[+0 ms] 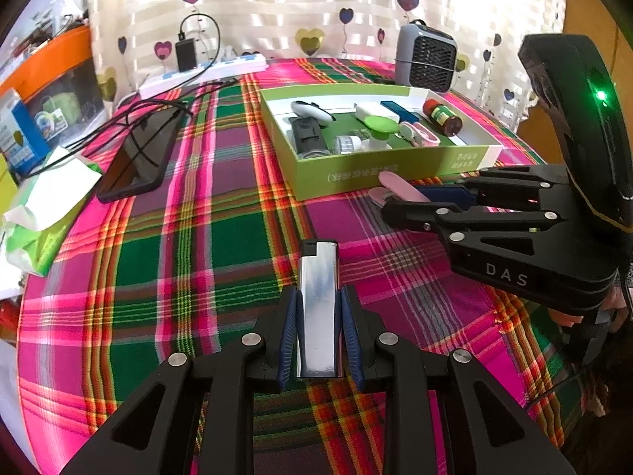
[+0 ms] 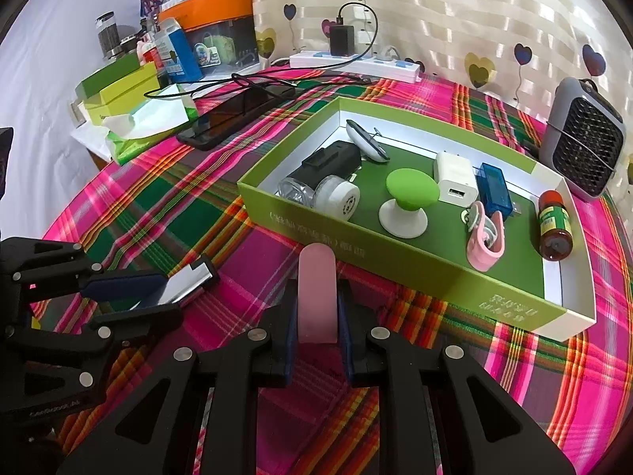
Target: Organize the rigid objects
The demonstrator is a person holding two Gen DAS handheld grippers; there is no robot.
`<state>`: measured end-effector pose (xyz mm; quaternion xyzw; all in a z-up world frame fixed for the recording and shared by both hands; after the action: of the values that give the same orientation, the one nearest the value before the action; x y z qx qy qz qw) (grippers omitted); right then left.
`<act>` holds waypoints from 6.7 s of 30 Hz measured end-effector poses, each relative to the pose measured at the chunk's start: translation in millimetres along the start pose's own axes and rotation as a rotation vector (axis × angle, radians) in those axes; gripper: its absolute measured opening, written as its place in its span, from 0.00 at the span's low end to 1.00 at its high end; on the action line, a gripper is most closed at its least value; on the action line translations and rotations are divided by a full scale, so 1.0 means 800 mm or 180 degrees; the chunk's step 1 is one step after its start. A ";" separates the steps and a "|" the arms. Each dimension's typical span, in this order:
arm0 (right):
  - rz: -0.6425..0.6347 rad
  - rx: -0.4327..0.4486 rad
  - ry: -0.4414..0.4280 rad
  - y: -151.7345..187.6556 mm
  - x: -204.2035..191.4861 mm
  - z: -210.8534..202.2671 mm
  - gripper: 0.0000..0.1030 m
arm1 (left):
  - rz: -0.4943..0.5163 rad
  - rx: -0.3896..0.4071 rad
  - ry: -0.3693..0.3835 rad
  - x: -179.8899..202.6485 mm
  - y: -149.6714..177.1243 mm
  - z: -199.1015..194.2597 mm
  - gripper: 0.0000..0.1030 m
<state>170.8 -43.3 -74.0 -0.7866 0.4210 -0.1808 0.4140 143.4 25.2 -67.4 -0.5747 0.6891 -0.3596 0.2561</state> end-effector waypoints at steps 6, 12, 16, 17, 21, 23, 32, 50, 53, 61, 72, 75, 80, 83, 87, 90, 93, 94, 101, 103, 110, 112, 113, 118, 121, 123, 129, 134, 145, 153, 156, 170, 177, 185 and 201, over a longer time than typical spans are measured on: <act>0.0038 0.0013 -0.0008 0.000 -0.001 -0.004 0.18 | -0.0055 0.0045 -0.0036 -0.006 -0.004 -0.004 0.21; 0.0078 0.0061 -0.0019 -0.003 -0.002 -0.013 0.18 | -0.0077 0.0066 0.0000 0.000 -0.010 -0.008 0.21; 0.0100 0.0090 -0.0019 -0.005 -0.001 -0.020 0.18 | -0.0066 0.0102 -0.0005 0.002 -0.016 -0.013 0.21; 0.0110 0.0099 -0.0023 -0.006 -0.001 -0.022 0.18 | -0.0059 0.0111 -0.0003 0.003 -0.019 -0.015 0.21; 0.0123 0.0126 -0.0016 -0.009 -0.001 -0.029 0.18 | -0.0053 0.0151 -0.0001 0.006 -0.028 -0.020 0.21; 0.0136 0.0146 -0.0004 -0.011 0.001 -0.033 0.18 | -0.0054 0.0184 0.0015 0.009 -0.034 -0.022 0.21; 0.0225 0.0266 0.0140 -0.025 0.023 -0.057 0.18 | -0.0006 0.0296 0.0062 0.022 -0.064 -0.024 0.21; 0.0380 0.0353 0.0413 -0.046 0.081 -0.070 0.18 | 0.0006 0.0411 0.0226 0.048 -0.116 0.006 0.21; 0.0412 0.0356 0.0448 -0.048 0.091 -0.070 0.18 | -0.0010 0.0412 0.0238 0.048 -0.125 0.016 0.21; 0.0508 0.0341 0.0597 -0.059 0.127 -0.061 0.18 | -0.0031 0.0379 0.0268 0.053 -0.144 0.049 0.21; 0.0654 0.0267 0.0723 -0.068 0.171 -0.034 0.18 | -0.0074 0.0312 0.0260 0.047 -0.163 0.098 0.21; 0.0671 0.0244 0.0749 -0.071 0.179 -0.025 0.18 | -0.0095 0.0290 0.0251 0.043 -0.167 0.109 0.21; 0.0707 0.0179 0.0773 -0.071 0.190 -0.010 0.18 | -0.0123 0.0282 0.0268 0.042 -0.174 0.123 0.21; 0.0733 0.0154 0.0765 -0.073 0.194 0.000 0.18 | -0.0129 0.0246 0.0272 0.042 -0.175 0.134 0.21; 0.0740 0.0126 0.0759 -0.072 0.197 0.010 0.18 | -0.0101 0.0193 0.0250 0.044 -0.173 0.147 0.21; 0.0740 0.0090 0.0762 -0.070 0.201 0.018 0.18 | -0.0114 0.0146 0.0244 0.043 -0.171 0.157 0.21; 0.0729 0.0059 0.0770 -0.068 0.203 0.024 0.18 | -0.0093 0.0106 0.0241 0.044 -0.168 0.164 0.21; 0.0726 0.0048 0.0775 -0.067 0.204 0.026 0.18 | -0.0093 0.0088 0.0239 0.044 -0.166 0.166 0.21; 0.0751 0.0031 0.0757 -0.067 0.207 0.033 0.18 | -0.0117 0.0001 0.0234 0.044 -0.158 0.178 0.21; 0.0763 0.0035 0.0749 -0.068 0.208 0.034 0.18 | -0.0131 -0.0015 0.0240 0.044 -0.157 0.180 0.21; 0.0816 0.0063 0.0742 -0.068 0.210 0.035 0.18 | -0.0129 -0.0050 0.0222 0.042 -0.154 0.183 0.21; 0.0820 0.0067 0.0734 -0.068 0.209 0.035 0.18 | -0.0123 -0.0063 0.0223 0.043 -0.153 0.184 0.21; 0.0822 0.0070 0.0731 -0.069 0.209 0.035 0.18 | -0.0132 -0.0074 0.0218 0.043 -0.153 0.185 0.21; 0.0850 0.0079 0.0712 -0.069 0.207 0.036 0.18 | -0.0133 -0.0083 0.0215 0.042 -0.152 0.187 0.21; 0.0863 0.0086 0.0706 -0.069 0.207 0.036 0.18 | -0.0127 -0.0084 0.0205 0.042 -0.152 0.186 0.22; 0.0870 0.0088 0.0707 -0.069 0.208 0.035 0.18 | -0.0128 -0.0085 0.0201 0.041 -0.151 0.187 0.22; 0.0870 0.0086 0.0732 -0.069 0.208 0.035 0.21 | -0.0139 -0.0078 0.0189 0.041 -0.151 0.186 0.23; 0.0863 0.0112 0.0703 -0.070 0.202 0.033 0.34 | -0.0147 -0.0034 0.0166 0.042 -0.151 0.179 0.29; 0.0865 0.0209 0.0724 -0.071 0.189 0.010 0.36 | -0.0216 0.0079 -0.0009 0.038 -0.147 0.147 0.34; 0.0847 0.0300 0.0773 -0.068 0.172 -0.015 0.36 | -0.0139 0.0218 -0.0115 0.048 -0.146 0.111 0.34; 0.0829 0.0317 0.0817 -0.064 0.167 -0.025 0.36 | -0.0144 0.0241 -0.0123 0.053 -0.141 0.098 0.34; 0.0848 0.0280 0.0895 -0.026 0.139 -0.060 0.45 | -0.0148 0.0250 -0.0320 0.059 -0.096 0.053 0.34; 0.0730 0.0218 0.0958 0.000 0.119 -0.074 0.46 | -0.0220 0.0137 -0.0335 0.061 -0.054 0.040 0.34; 0.0755 0.0161 0.1001 0.027 0.105 -0.085 0.46 | -0.0266 0.0029 -0.0350 0.069 -0.020 0.028 0.34; 0.0795 0.0013 0.1294 0.075 0.108 -0.112 0.51 | -0.0329 0.0093 -0.0426 0.088 0.002 0.009 0.35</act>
<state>133.3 -176.4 -74.9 -0.6750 0.5893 -0.2836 0.3415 133.2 -44.6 -68.4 -0.6284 0.6346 -0.3431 0.2911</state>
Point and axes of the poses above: each gripper's, at about its wrist camera, not at the fingertips, and z roughly the way its jaws point, x to its right, y to its underside, the point moved 10 cm from there along z, roughly the way its jaws point, and after that the axes turned 14 degrees about x, right-handed, at the moved point
